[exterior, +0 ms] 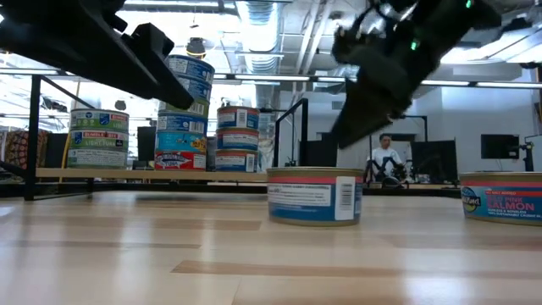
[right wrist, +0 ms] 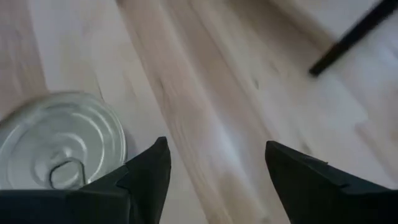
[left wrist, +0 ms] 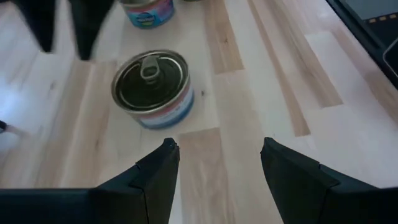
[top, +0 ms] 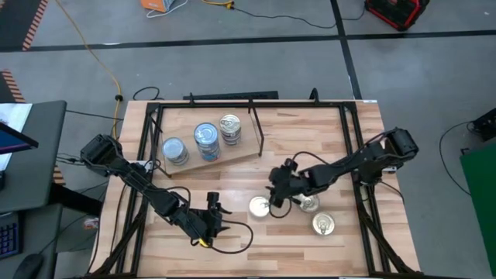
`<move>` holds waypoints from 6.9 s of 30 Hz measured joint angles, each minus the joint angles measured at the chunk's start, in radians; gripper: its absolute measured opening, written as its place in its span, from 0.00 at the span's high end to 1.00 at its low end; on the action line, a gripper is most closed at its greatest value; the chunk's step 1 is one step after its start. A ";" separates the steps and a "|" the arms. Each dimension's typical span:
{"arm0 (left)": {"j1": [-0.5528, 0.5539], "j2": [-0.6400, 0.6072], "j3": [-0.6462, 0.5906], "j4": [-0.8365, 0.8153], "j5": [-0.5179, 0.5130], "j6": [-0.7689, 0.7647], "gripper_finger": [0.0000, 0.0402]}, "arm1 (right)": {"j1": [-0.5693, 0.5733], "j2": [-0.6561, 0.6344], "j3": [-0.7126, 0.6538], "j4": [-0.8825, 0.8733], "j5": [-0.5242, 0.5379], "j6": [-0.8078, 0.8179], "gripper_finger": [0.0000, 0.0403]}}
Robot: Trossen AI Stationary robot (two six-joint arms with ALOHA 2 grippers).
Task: Stack canned seafood by type on shelf
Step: Stack the blue pink tuna can on top of the blue pink tuna can on the shelf
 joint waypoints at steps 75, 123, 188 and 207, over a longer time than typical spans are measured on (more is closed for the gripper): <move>0.129 0.379 0.124 0.240 -0.080 0.816 0.99 | 0.192 -0.013 -0.329 0.724 0.047 0.066 0.28; 0.074 0.205 0.118 0.007 0.053 0.259 0.89 | 0.269 -0.013 -0.129 0.425 0.053 0.021 0.16; -0.056 0.112 0.122 0.034 -0.141 0.070 0.53 | 0.198 0.248 0.092 0.383 -0.012 -0.119 0.47; -0.094 -0.027 0.122 0.026 -0.022 0.233 0.53 | 0.012 0.061 0.091 0.360 -0.254 -0.251 0.47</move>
